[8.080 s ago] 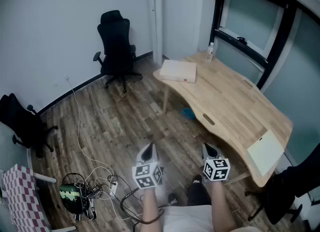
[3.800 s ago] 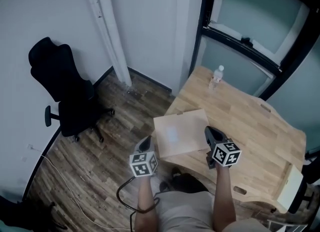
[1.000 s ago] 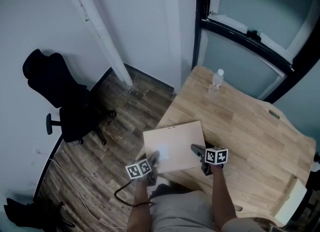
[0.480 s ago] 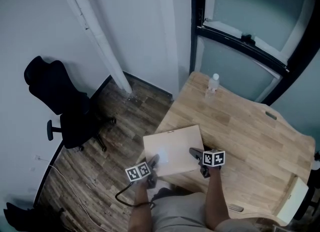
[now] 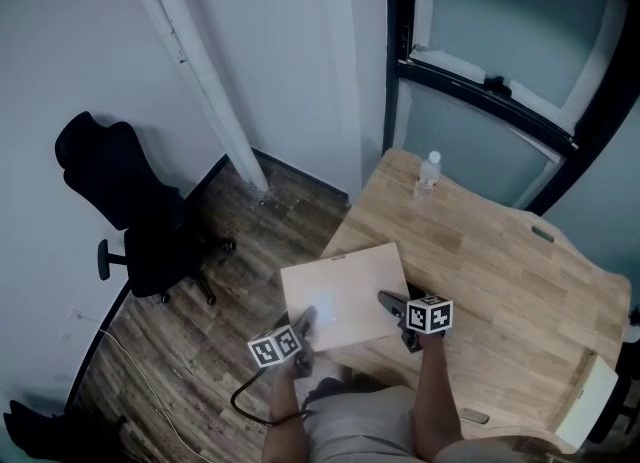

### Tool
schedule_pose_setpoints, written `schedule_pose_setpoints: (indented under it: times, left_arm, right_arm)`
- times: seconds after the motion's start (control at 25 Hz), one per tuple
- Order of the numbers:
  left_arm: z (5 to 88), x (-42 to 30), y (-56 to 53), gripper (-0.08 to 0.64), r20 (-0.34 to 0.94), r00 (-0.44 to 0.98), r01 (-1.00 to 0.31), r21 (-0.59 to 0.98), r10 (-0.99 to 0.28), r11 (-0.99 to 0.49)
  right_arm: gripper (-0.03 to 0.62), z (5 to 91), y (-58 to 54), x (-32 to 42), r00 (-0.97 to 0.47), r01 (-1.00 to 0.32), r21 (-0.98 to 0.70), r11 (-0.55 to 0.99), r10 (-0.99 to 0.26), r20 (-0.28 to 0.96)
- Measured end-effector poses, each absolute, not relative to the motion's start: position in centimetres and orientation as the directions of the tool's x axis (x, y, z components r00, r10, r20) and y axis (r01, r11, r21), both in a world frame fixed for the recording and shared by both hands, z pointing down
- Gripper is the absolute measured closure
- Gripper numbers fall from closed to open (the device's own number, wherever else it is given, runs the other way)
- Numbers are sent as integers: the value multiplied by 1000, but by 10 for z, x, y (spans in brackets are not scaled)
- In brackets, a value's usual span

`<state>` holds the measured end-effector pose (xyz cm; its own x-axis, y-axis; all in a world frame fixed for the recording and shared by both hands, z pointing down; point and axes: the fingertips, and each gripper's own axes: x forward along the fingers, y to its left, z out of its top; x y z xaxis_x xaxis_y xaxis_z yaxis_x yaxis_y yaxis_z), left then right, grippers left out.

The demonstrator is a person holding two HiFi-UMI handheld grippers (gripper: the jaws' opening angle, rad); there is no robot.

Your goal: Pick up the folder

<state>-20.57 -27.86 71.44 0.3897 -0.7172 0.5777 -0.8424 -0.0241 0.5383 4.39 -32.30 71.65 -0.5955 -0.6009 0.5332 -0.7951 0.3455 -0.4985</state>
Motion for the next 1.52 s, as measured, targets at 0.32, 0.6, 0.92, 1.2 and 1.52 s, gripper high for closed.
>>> schedule_pose_setpoints:
  times: [0.32,0.6,0.92,1.2,1.52]
  left_arm:
    - [637,-213,-307,230,452,354,-877,463,-819,-124]
    - [571,-214,-324,230,324,354,-878,437,-877,-193]
    - [514,-214,-330,230,212,353,-879,408,-911,-246]
    - [472,-213,-329,230,123,348,-885,368,-929,-283]
    - [442,-210,-327,230,77,343,-898,319,-936,-303]
  right_arm:
    - [215,642,-351,38,-618,-771,-466,435,-690,378]
    - [216,573,-368,36,-611,-778,-378,502,-747,264]
    - [221,511,-373,36,-591,-796,-278,538,-790,164]
    - [225,464,-368,38,-581,-803,-208,558,-811,67]
    - [227,439,-366,41,-571,-807,-183,561,-821,1]
